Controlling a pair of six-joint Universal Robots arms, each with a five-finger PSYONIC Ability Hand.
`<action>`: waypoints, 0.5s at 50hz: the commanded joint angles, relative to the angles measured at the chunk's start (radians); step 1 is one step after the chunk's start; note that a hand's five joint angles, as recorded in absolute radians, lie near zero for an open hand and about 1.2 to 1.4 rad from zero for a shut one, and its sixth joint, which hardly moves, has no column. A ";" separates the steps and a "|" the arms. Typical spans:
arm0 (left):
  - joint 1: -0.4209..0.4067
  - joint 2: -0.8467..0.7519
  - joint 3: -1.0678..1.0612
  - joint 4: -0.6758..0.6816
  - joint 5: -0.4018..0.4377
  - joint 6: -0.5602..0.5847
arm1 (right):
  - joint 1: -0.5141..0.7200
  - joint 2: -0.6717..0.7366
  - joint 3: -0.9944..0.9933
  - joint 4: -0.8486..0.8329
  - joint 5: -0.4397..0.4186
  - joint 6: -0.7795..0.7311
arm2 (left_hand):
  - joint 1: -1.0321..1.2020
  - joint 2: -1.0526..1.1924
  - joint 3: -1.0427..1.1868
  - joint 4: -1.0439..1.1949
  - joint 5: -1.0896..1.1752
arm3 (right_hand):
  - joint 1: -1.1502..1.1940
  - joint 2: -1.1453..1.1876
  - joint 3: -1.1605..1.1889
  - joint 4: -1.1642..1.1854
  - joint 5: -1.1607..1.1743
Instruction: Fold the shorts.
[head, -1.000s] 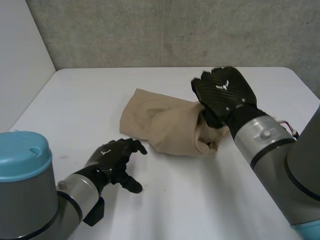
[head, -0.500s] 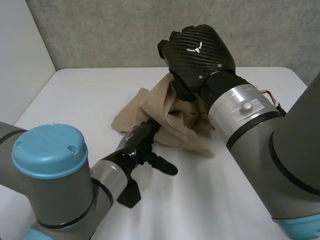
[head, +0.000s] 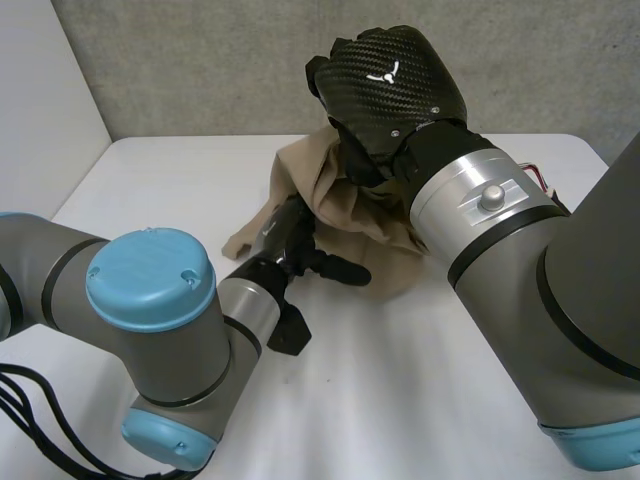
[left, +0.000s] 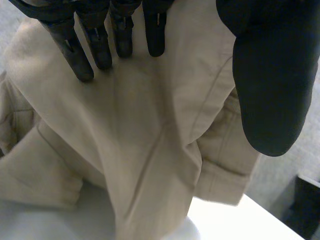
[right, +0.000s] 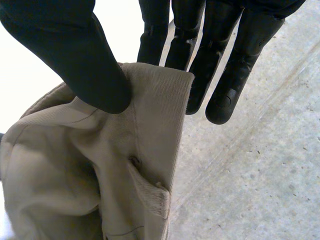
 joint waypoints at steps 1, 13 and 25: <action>0.003 -0.004 0.016 0.025 -0.022 0.002 | 0.000 -0.006 0.005 0.003 -0.002 0.031 | 0.188 0.199 0.194 0.202 0.205 | 0.450 0.222 0.214 0.205 0.252; 0.110 0.084 -0.004 0.016 -0.108 0.004 | -0.014 -0.034 0.018 0.003 -0.003 0.050 | 1.119 1.130 1.124 1.133 1.136 | 0.450 0.222 0.214 0.205 0.252; 0.328 0.286 -0.013 -0.026 -0.018 0.119 | -0.046 -0.024 0.019 0.003 -0.011 0.046 | 1.136 1.148 1.142 1.151 1.154 | 0.450 0.222 0.214 0.205 0.252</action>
